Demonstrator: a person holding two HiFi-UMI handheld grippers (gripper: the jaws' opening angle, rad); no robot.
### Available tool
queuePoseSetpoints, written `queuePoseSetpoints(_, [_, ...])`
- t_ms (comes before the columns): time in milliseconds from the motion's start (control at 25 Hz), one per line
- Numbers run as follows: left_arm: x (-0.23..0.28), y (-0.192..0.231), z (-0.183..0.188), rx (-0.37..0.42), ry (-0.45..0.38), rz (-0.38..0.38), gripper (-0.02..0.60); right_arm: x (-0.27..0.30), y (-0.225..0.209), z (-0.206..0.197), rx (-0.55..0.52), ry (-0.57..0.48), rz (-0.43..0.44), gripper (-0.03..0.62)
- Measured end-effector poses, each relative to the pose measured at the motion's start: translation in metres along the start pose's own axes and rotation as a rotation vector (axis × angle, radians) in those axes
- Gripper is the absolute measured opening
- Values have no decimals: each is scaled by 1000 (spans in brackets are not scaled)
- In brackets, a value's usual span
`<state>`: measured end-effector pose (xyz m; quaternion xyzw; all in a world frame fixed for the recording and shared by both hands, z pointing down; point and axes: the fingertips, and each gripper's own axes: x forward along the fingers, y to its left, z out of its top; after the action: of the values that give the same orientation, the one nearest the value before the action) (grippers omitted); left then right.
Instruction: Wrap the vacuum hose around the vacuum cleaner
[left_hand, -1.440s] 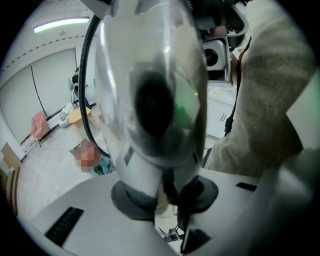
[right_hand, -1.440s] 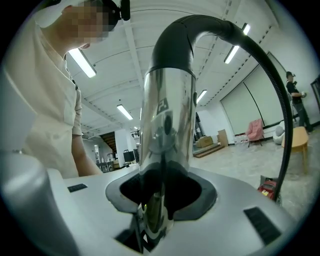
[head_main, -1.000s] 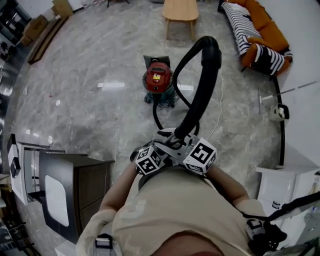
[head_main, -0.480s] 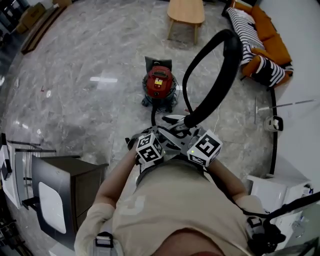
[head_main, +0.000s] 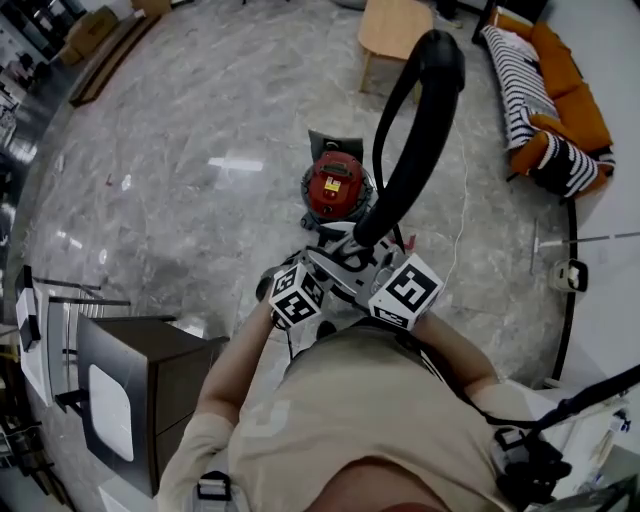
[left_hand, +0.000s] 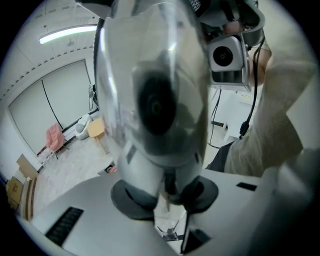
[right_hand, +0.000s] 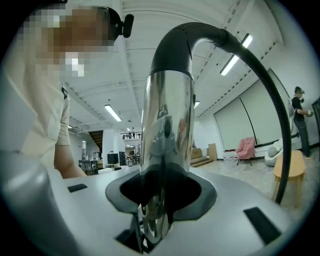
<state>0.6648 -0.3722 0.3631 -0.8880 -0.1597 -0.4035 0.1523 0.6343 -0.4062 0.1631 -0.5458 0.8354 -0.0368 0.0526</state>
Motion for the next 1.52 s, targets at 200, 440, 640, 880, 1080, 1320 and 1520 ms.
queuePoseSetpoints(200, [42,30,45,-59,54,64,107,-34,-67,12,44,-33,58,129])
queuePoseSetpoints(440, [76,59,90,-125,98,114,109,-61,-124,29,71,-44,168,129])
queuePoseSetpoints(640, [86,85,106,-186,98,136,109,-55,-154,39,88,-67,215,129])
queuePoseSetpoints(880, [92,126,90,-194,77,88,109,-10,-189,30,121,-43,167,129])
queuePoseSetpoints(1080, [101,167,74,-139,31,-2,109,36,-228,17,141,-2,33,130])
queuePoseSetpoints(1320, [93,242,46,-82,-27,-69,109,114,-267,16,133,14,-89,130])
queuePoseSetpoints(1520, [106,282,42,-33,-63,-97,109,126,-308,6,219,-20,-195,132])
